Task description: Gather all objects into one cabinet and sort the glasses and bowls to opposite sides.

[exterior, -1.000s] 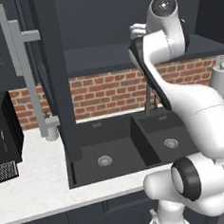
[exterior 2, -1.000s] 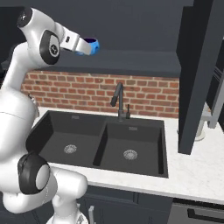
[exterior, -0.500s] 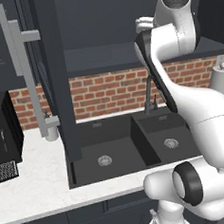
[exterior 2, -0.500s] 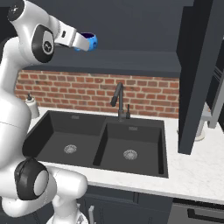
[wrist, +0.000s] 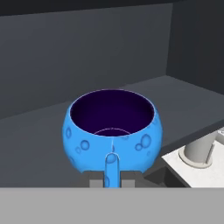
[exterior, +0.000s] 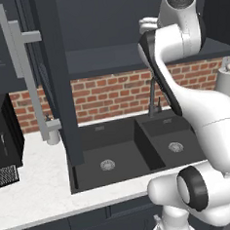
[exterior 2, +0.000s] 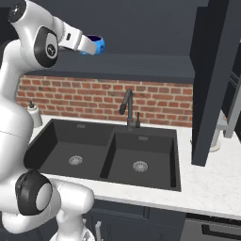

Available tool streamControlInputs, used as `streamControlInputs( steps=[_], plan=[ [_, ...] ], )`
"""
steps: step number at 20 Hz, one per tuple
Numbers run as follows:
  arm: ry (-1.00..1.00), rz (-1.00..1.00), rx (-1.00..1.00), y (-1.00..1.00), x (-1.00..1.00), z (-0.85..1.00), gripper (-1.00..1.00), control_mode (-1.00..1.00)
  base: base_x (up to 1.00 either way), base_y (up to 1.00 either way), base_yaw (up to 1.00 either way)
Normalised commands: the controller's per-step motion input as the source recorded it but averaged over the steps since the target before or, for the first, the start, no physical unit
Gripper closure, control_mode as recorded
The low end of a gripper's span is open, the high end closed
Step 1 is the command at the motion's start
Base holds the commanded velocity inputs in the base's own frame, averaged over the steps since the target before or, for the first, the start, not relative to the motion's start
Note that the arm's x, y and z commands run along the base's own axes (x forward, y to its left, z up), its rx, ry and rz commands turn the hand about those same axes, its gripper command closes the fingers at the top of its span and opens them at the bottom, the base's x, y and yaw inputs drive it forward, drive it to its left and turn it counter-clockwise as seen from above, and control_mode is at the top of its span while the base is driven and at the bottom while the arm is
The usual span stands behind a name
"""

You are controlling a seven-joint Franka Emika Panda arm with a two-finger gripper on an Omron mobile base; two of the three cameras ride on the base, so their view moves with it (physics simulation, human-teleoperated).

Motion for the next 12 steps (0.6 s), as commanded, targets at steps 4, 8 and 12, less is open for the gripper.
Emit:
streamControlInputs(
  steps=[4, 8, 12],
  plan=[
    [0.00, 0.00, 0.00, 0.00, -0.08, -0.02, 1.00, 1.00, -0.67, 0.00, 0.00],
    [0.00, 0.00, 0.00, 0.00, 0.00, 0.00, 1.00, 1.00, -1.00, 0.00, 0.00],
    [0.00, 0.00, 0.00, 0.00, 0.00, 0.00, 1.00, 1.00, -1.00, 0.00, 0.01]
  ],
)
